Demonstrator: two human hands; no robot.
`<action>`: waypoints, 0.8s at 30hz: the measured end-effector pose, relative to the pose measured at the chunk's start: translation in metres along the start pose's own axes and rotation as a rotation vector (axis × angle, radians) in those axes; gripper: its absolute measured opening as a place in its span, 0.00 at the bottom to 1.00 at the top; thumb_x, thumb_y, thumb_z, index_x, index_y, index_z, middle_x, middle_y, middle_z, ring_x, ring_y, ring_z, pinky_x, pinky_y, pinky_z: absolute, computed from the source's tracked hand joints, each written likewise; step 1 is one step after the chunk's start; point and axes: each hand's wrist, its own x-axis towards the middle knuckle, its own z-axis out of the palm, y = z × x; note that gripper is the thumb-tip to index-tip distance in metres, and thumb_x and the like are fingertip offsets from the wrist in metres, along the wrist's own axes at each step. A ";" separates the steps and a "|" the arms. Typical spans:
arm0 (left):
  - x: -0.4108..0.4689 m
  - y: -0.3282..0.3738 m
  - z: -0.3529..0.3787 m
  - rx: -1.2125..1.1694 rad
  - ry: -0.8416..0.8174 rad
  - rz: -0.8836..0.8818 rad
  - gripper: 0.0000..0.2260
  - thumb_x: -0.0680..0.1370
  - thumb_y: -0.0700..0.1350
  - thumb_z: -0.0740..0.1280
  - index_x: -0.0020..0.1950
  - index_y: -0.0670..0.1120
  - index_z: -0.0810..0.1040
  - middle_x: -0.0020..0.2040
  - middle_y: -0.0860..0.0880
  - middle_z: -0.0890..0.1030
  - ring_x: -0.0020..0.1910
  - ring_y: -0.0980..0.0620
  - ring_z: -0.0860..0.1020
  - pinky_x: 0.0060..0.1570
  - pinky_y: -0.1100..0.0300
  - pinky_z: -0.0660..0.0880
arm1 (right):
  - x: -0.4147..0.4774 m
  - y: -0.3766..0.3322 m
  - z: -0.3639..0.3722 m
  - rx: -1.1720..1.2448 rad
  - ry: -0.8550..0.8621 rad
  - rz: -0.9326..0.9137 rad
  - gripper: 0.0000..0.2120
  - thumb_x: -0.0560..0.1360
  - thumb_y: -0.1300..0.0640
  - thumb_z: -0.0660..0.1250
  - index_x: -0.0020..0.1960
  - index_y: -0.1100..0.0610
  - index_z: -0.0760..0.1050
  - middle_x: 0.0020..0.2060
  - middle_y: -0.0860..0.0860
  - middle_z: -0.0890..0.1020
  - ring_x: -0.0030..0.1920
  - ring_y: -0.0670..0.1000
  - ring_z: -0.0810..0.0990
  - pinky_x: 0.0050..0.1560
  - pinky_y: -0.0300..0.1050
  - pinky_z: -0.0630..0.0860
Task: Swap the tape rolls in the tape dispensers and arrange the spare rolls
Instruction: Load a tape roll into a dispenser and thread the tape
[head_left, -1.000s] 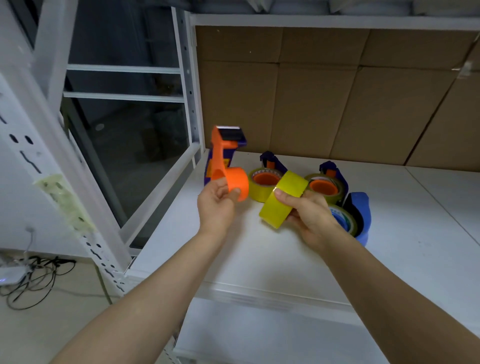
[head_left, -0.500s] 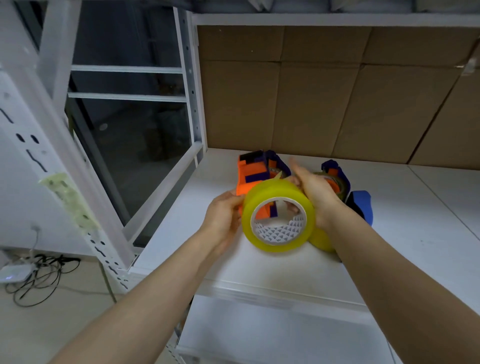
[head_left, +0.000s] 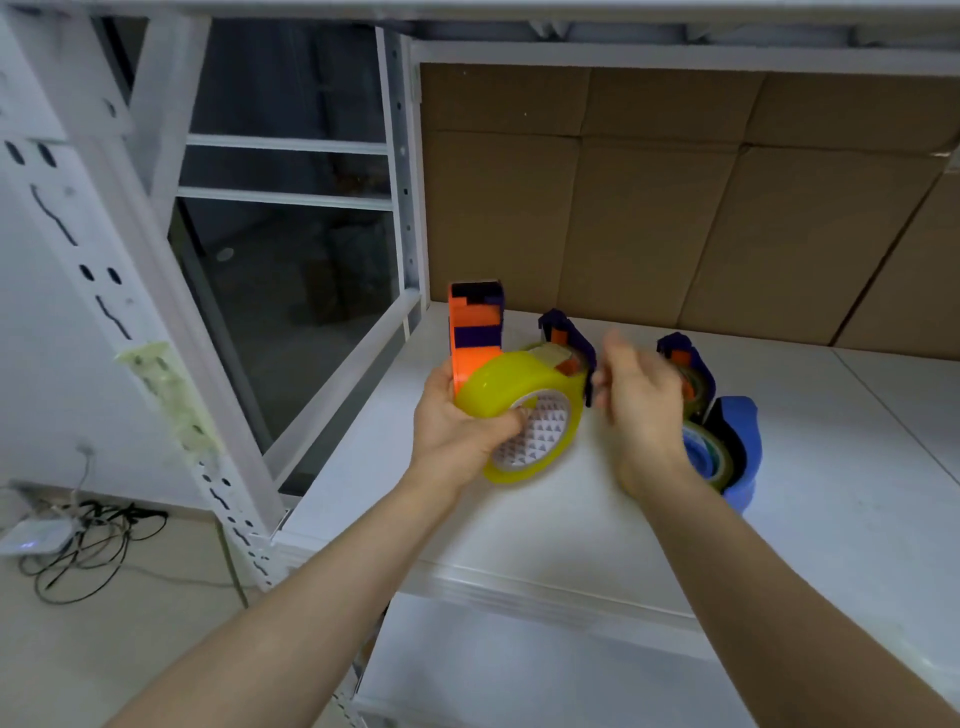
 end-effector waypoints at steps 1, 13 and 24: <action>-0.002 0.000 0.001 0.029 0.026 0.028 0.28 0.64 0.34 0.76 0.59 0.49 0.70 0.51 0.50 0.78 0.49 0.54 0.79 0.47 0.60 0.77 | -0.010 0.003 0.001 0.014 -0.097 0.074 0.16 0.74 0.42 0.64 0.42 0.55 0.76 0.35 0.51 0.78 0.35 0.47 0.75 0.38 0.43 0.71; -0.012 0.003 -0.001 -0.156 -0.094 -0.005 0.11 0.78 0.41 0.63 0.60 0.44 0.72 0.48 0.51 0.79 0.43 0.58 0.78 0.43 0.67 0.76 | -0.024 -0.002 0.009 0.461 -0.142 0.259 0.25 0.71 0.73 0.66 0.67 0.67 0.67 0.57 0.60 0.77 0.57 0.56 0.78 0.57 0.46 0.75; -0.021 -0.011 -0.004 -0.101 -0.113 -0.115 0.12 0.77 0.39 0.64 0.60 0.44 0.75 0.53 0.47 0.79 0.47 0.55 0.78 0.42 0.68 0.76 | -0.047 0.033 0.024 0.735 -0.196 0.457 0.13 0.77 0.72 0.56 0.59 0.66 0.73 0.43 0.56 0.84 0.43 0.51 0.83 0.45 0.44 0.81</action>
